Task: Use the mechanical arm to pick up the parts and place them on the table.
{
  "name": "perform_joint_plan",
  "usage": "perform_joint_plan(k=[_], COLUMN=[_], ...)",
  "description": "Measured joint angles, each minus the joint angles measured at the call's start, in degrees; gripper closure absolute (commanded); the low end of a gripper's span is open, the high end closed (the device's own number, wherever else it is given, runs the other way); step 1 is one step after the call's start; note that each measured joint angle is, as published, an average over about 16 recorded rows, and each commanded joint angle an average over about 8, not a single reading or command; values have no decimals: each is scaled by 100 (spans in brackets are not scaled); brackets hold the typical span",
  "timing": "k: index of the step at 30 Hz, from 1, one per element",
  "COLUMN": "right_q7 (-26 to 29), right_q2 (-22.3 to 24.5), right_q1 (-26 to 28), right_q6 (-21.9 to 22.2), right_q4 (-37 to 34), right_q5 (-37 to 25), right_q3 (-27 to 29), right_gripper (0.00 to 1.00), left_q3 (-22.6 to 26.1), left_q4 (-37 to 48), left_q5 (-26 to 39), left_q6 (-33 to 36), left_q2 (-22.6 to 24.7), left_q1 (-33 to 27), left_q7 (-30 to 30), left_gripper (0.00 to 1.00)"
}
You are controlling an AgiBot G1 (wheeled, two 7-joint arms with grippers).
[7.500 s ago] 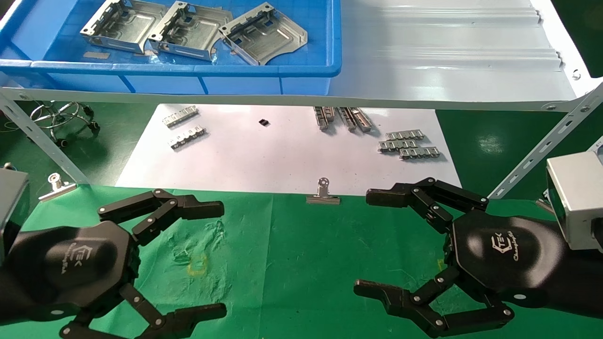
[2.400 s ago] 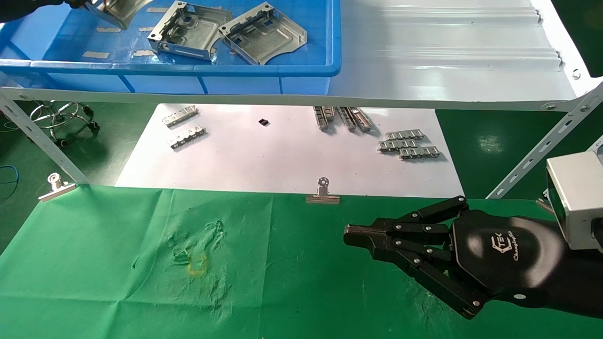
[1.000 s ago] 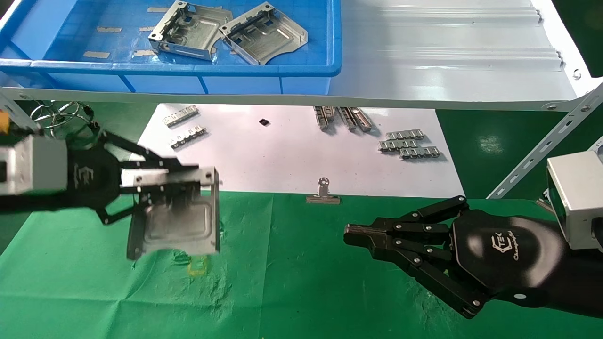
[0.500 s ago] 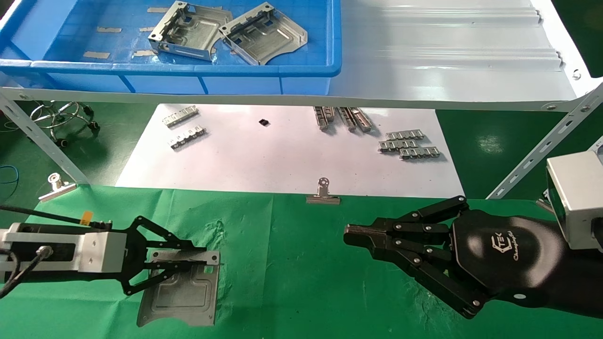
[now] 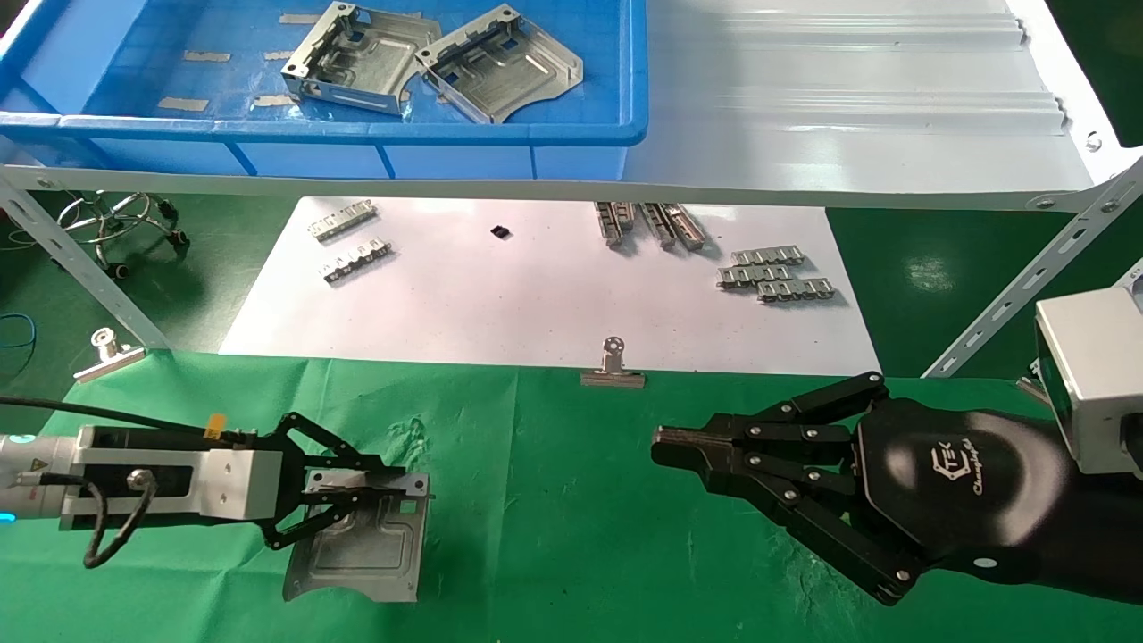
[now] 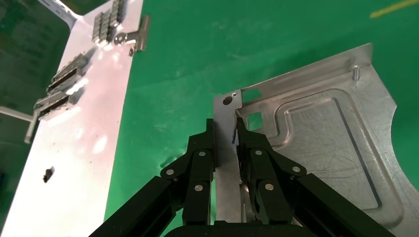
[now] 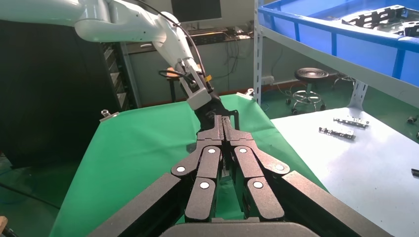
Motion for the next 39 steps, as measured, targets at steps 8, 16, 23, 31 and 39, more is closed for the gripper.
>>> perform_joint_plan(k=[8,16,23,31,39], right_q7=[0,0,0,0,0], right_q2=[0,0,0,0,0], right_q1=[0,0,0,0,0], right_q6=[0,0,0,0,0], right_q4=[0,0,0,0,0], right_q5=[0,0,0,0,0], right_q3=[0,0,0,0,0], right_gripper=[100,100,100,69,0], left_q3=[-1,-10,-12,-30,-222], left_q4=[454,722,890,771,217], left_q5=[10,2,-5,-89,-237], left_q6=[-83,-92,38,269,337], left_q2=[184,281,292,185,9], left_q1=[-30,-70,-182,-269,-102], left_q7=[510,836,721,-151,-1127], left_gripper=[12,0,0,0,0])
